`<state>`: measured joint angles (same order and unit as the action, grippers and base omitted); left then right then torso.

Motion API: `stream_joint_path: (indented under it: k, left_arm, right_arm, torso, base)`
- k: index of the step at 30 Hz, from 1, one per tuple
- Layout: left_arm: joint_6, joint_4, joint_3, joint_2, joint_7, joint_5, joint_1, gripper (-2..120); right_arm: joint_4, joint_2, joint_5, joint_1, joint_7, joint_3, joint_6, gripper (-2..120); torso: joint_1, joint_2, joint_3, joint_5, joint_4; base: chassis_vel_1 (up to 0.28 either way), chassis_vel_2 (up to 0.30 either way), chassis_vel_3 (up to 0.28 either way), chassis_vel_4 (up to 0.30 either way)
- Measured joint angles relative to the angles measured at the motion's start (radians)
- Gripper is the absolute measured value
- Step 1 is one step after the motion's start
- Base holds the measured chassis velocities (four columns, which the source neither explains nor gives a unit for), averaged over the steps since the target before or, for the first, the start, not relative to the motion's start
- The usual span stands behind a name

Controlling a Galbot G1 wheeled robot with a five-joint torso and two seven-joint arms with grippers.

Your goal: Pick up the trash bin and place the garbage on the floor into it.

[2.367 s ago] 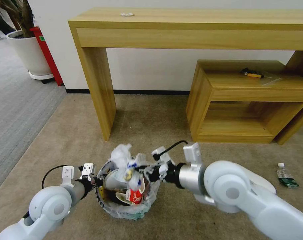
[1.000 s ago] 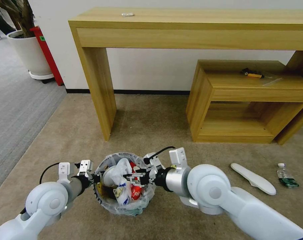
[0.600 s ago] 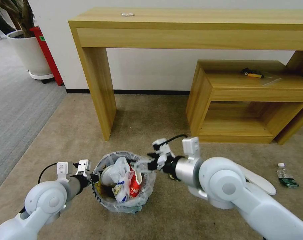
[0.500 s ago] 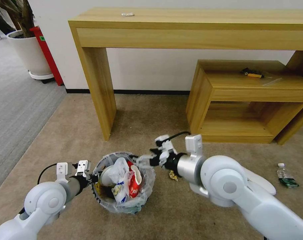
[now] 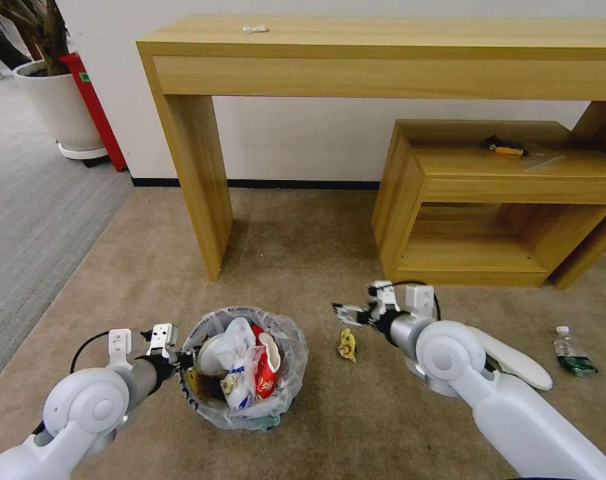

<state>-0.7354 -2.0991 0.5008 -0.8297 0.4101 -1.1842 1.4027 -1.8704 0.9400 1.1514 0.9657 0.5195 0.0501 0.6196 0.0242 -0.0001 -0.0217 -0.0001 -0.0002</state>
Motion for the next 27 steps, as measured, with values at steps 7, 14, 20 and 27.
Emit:
stream_joint_path:
  k: [7, 14, 20, 27]
  left_arm:
    - [0.0, -0.003, -0.002, -0.004, -0.003, 0.005, 0.004, 0]
    - [0.0, -0.007, 0.003, -0.005, -0.005, -0.001, 0.011, 0]
    - [0.0, -0.007, 0.01, -0.003, -0.004, -0.016, 0.013, 0]
    - [0.0, -0.009, 0.02, 0.007, 0.008, -0.044, 0.016, 0]
  right_arm:
    - [0.296, 0.08, -0.181, -0.01, -0.168, -0.001, -0.06, 100]
    - [0.513, 0.187, -0.326, -0.056, -0.337, -0.031, -0.133, 100]
    - [0.633, 0.263, -0.41, -0.099, -0.43, -0.041, -0.184, 100]
    - [0.786, 0.344, -0.465, -0.167, -0.43, -0.049, -0.19, 100]
  torso:
    - [0.0, 0.0, 0.0, -0.0004, 0.0]
    - [0.0, 0.0, 0.0, -0.0003, 0.0001]
    - [0.0, 0.0, 0.0, -0.0006, 0.0001]
    - [0.0, 0.0, 0.0, -0.0004, 0.0002]
  base:
    - [0.0, 0.0, 0.0, 0.0]
    - [0.0, 0.0, 0.0, 0.0]
    - [0.0, 0.0, 0.0, 0.0]
    - [0.0, 0.0, 0.0, 0.0]
